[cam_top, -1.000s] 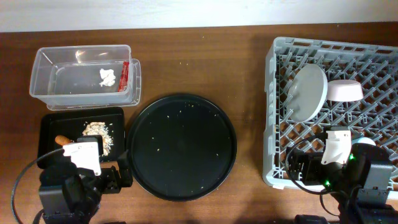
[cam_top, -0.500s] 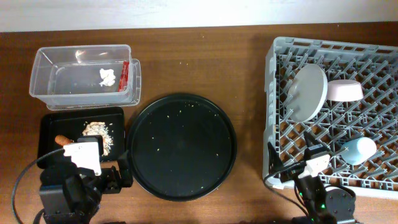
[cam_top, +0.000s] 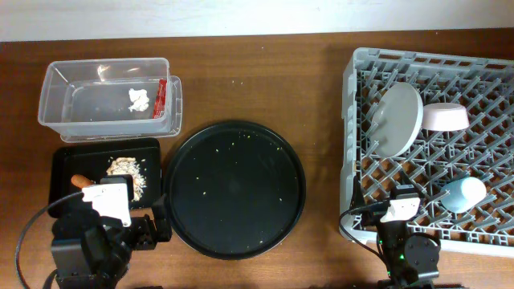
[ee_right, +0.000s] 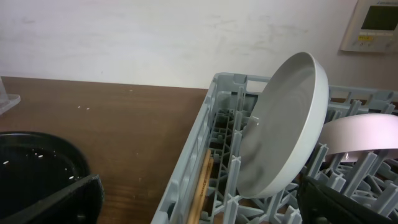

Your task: Sort waste into correct bins and load items into the dishwasher rack

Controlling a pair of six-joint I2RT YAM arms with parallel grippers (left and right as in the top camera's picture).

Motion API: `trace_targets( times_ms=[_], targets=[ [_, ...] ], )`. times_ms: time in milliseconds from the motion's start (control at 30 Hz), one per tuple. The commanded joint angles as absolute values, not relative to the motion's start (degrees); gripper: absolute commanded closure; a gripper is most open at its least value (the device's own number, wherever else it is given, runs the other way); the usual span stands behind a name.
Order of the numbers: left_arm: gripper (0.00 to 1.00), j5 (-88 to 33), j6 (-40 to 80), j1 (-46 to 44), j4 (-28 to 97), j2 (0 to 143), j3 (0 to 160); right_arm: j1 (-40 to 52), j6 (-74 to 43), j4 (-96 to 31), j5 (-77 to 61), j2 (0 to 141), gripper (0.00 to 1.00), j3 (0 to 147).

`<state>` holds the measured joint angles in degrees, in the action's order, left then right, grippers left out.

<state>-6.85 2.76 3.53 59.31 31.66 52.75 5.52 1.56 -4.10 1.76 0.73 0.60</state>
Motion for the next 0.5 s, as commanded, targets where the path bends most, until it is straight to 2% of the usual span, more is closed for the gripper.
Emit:
trace_targets(
  times_ms=[0,367,467],
  targets=[
    [0.01,-6.61,2.07,3.77,59.22,31.42,52.64,5.93,1.69,-4.47,3.29,0.21,0.02,0.32],
    [0.01,-6.59,2.07,3.81,59.22,31.09,52.62,5.93,1.69,-4.47,3.29,0.21,0.02,0.32],
    [0.01,-2.48,1.63,3.81,58.06,27.42,49.71,5.93,1.69,-4.47,3.29,0.21,0.02,0.32]
  ],
)
